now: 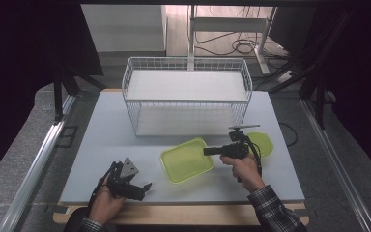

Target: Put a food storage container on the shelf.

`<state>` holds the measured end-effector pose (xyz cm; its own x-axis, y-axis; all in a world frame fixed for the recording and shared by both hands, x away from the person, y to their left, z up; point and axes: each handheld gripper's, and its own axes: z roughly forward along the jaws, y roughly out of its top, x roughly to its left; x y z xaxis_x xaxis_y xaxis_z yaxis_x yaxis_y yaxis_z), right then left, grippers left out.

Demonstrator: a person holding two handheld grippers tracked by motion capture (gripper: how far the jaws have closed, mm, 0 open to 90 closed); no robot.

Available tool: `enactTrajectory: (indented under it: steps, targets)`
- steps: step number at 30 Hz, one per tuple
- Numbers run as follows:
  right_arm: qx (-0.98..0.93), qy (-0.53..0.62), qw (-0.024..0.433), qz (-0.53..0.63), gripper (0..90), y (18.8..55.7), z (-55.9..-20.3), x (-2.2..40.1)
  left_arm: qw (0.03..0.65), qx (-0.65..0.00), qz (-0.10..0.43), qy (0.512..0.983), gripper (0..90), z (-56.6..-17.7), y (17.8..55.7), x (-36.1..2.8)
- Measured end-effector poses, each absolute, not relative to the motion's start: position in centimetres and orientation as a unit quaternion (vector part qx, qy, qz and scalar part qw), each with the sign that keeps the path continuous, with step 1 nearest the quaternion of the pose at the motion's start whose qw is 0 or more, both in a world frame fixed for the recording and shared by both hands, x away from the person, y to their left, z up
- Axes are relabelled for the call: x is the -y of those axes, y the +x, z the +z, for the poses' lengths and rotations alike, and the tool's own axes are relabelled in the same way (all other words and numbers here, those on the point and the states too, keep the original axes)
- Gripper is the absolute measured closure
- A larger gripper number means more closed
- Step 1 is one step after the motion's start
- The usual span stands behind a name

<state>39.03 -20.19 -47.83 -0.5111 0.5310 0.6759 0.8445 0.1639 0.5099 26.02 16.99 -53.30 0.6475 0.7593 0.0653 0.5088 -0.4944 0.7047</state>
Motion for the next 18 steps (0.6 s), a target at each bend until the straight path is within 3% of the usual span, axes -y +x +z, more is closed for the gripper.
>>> enactTrajectory:
  steps: [18]
  targets:
    - [0.737,-0.451,0.157,-0.479,79.9,39.8,-44.3,19.9,0.331,-0.386,0.185,0.841,0.0,-53.4,26.2,-17.2]
